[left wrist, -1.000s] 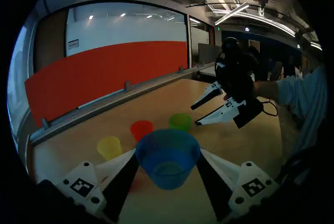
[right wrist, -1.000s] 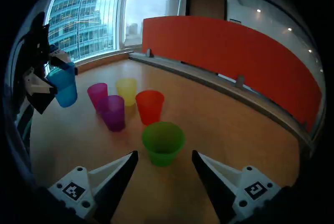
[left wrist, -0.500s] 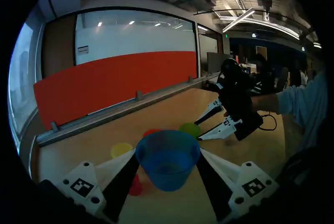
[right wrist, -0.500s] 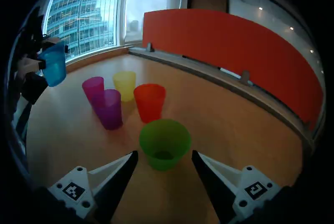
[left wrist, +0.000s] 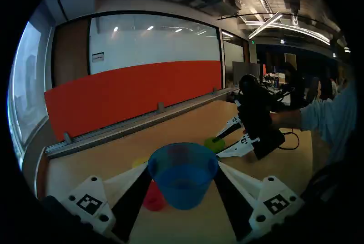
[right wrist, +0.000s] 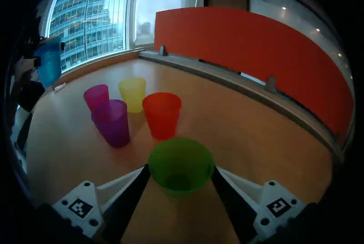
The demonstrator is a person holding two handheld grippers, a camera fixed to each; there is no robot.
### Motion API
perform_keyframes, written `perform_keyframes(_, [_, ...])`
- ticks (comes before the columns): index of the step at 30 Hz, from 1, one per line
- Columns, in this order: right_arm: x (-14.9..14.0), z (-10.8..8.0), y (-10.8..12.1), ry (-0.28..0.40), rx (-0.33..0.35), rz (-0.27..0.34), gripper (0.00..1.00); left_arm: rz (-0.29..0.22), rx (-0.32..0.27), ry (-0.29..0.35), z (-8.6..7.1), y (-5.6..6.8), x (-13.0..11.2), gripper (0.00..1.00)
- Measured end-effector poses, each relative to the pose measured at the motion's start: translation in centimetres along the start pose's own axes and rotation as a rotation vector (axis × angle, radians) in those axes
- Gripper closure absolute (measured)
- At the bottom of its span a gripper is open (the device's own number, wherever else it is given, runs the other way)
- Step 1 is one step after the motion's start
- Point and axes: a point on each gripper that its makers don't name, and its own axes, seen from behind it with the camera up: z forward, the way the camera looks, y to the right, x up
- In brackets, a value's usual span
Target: Pour water
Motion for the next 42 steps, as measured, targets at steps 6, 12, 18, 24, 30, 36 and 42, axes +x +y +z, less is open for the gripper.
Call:
perform_keyframes(6, [0.0, 0.4, 0.2, 0.002, -0.006, -0.007, 0.08, -0.006, 0.009, 0.001, -0.4, -0.4, 0.0, 0.13])
perform_keyframes(12, [0.1, 0.3, 0.2, 0.01, -0.009, -0.013, 0.08, -0.009, 0.019, 0.005, -0.6, -0.8, 0.1, 0.13])
perform_keyframes(18, [1.1, -0.6, 0.2, 0.042, -0.016, -0.021, 0.09, -0.007, 0.03, 0.011, -0.8, -1.2, 0.3, 0.13])
perform_keyframes(24, [3.4, -2.4, -0.4, 0.101, -0.013, -0.025, 0.09, -0.009, 0.041, 0.017, -1.0, -1.6, 0.4, 0.13])
perform_keyframes(30, [6.1, -4.4, -1.3, 0.173, -0.005, -0.028, 0.08, -0.013, 0.056, 0.023, -0.9, -2.2, 0.6, 0.13])
perform_keyframes(36, [8.4, -6.0, -2.3, 0.248, 0.0, -0.033, 0.08, -0.015, 0.065, 0.034, -0.9, -2.5, 0.9, 0.13])
perform_keyframes(42, [10.6, -7.5, -3.1, 0.326, -0.002, -0.033, 0.08, -0.021, 0.065, 0.045, -0.8, -2.6, 1.3, 0.13])
